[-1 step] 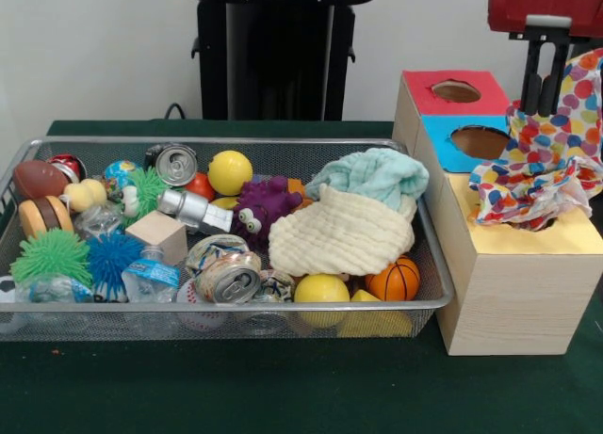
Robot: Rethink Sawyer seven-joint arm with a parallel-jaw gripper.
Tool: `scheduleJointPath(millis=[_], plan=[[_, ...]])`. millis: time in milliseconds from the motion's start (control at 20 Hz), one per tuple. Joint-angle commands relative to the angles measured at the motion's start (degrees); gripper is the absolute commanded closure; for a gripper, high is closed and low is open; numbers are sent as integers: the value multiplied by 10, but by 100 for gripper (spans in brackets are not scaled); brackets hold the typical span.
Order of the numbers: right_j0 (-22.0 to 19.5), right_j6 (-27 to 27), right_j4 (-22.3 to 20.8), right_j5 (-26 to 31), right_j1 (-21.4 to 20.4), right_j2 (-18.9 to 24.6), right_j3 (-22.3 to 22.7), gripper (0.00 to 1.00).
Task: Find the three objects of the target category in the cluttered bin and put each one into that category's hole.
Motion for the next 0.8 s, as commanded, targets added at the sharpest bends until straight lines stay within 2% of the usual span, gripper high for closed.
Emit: scheduleJointPath(millis=[50,300,800], plan=[[-7,116,-4,-36,38,9,47,100],[-13,109,-3,-58,53,23,43,100],[3,114,3,-94,105,12,22,100]])
